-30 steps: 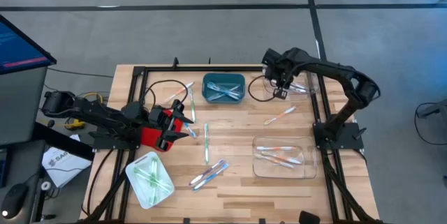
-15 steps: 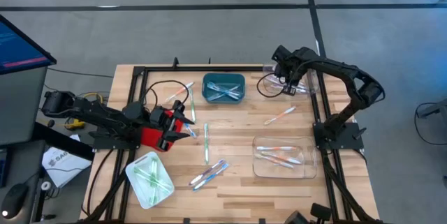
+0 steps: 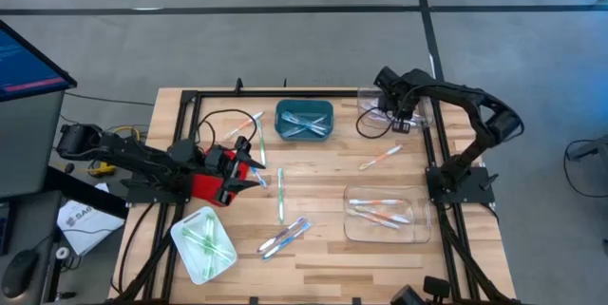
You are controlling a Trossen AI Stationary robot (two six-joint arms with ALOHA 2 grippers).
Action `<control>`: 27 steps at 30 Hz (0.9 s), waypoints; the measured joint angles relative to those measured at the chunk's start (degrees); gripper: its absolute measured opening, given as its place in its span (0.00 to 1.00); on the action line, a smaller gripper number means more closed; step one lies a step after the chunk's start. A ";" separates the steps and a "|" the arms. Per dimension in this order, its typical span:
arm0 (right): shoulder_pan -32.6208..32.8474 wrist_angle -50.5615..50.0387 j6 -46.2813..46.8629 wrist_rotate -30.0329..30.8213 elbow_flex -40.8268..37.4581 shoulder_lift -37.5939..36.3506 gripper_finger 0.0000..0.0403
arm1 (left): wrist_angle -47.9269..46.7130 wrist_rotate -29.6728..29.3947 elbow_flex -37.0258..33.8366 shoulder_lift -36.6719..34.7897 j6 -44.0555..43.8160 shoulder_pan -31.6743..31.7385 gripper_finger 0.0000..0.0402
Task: Pick & Place Toothbrushes
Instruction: Put the purple toothbrush into the top transparent bin
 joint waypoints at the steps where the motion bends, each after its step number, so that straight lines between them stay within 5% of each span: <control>1: 0.00 0.00 0.04 0.14 -0.08 0.37 0.05 | 0.00 0.00 0.00 0.00 0.00 0.00 0.49; 18: 0.52 3.16 1.49 0.74 -0.08 9.69 0.05 | -0.14 -0.04 0.02 0.00 0.02 0.00 0.49; 27: 0.50 3.17 1.89 1.06 -0.04 10.05 0.19 | -0.20 -0.07 0.02 0.00 1.00 0.00 0.49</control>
